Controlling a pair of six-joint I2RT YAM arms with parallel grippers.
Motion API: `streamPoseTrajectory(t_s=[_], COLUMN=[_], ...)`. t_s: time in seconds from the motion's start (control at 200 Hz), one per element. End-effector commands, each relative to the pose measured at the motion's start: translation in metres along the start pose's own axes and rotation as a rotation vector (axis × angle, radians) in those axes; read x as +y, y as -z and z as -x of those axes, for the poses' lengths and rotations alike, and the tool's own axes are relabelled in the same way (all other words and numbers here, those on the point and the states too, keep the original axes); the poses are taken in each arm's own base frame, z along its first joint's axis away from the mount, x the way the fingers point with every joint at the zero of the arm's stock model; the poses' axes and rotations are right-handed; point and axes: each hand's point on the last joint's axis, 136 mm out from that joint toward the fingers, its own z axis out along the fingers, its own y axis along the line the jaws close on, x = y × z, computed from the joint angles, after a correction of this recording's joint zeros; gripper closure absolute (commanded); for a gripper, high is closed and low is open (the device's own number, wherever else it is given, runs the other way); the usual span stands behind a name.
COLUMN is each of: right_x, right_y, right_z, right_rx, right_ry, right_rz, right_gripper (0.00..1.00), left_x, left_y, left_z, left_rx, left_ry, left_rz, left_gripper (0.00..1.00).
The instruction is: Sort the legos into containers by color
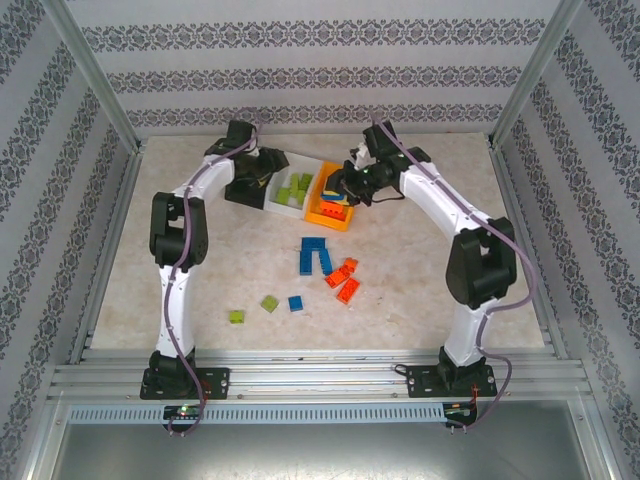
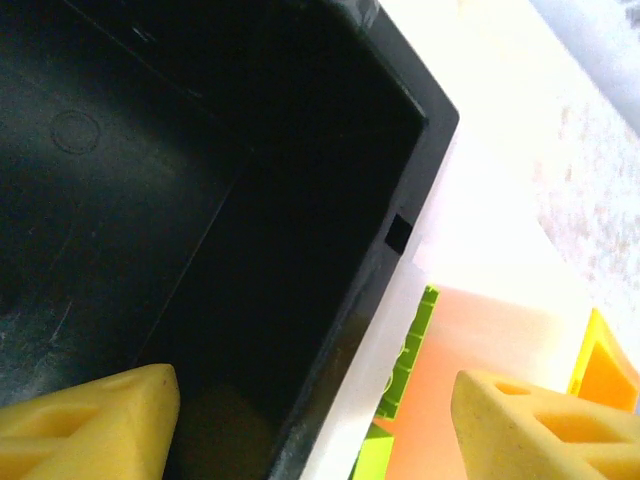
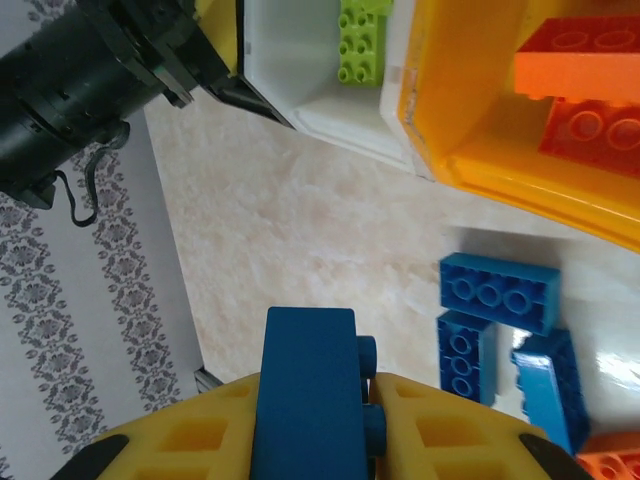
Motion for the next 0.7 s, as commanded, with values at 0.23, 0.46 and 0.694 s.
streamPoseTrajectory(t_s=[0.23,0.46,0.694], right_x=[-0.025,-0.018,0.003], right_y=[0.058,0.080,0.087], right_z=[-0.024,-0.031,-0.027], right_rx=[-0.136,-0.191,-0.210], right_ry=[0.028,0.050,0.080], right_rz=[-0.016,-0.015,0.011], right_gripper=[0.73,0.73,0.73], left_x=[-0.027,-0.043,-0.050], left_y=[0.012,0.051,0.104], left_z=[-0.053,-0.053,-0.053], left_rx=[0.105,0.089,0.036], left_ry=[-0.058,-0.119,-0.157], left_rz=[0.012,0.007,-0.001], left_gripper=[0.27,0.27,0.27])
